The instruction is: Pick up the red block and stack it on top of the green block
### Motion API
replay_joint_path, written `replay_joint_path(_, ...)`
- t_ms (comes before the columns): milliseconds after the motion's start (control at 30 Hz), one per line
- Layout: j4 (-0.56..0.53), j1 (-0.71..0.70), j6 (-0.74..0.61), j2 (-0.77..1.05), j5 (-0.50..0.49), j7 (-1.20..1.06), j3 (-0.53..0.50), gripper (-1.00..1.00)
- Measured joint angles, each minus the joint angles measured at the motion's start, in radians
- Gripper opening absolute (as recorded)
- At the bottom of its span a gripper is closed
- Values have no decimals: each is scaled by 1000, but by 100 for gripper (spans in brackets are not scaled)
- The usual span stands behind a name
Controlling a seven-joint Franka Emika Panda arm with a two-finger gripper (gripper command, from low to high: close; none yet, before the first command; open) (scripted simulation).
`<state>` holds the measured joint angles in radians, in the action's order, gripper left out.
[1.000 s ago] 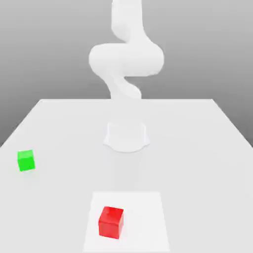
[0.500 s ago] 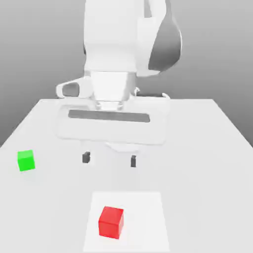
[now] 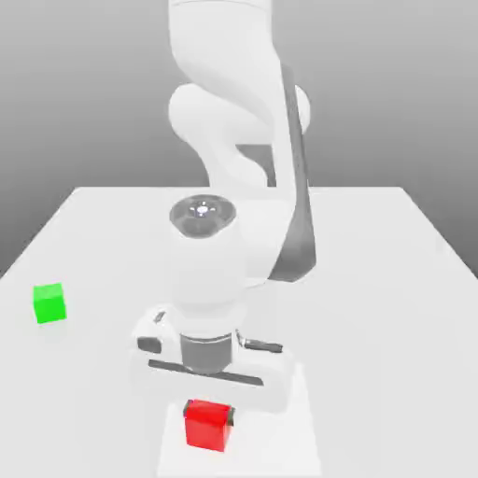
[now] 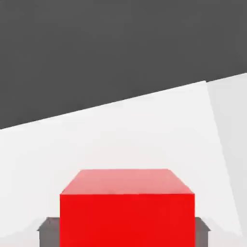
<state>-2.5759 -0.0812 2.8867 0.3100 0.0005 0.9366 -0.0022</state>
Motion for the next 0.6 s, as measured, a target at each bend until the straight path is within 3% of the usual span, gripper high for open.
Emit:
replay_joint_path(67,1,-1,6,7,0,0,1,-100)
replay_joint_path(267,-28,-9,-142,-171,-9,24,-11,-100)
replay_joint_path(600,-81,-229,-190,-298,-144,445,-173,-100)
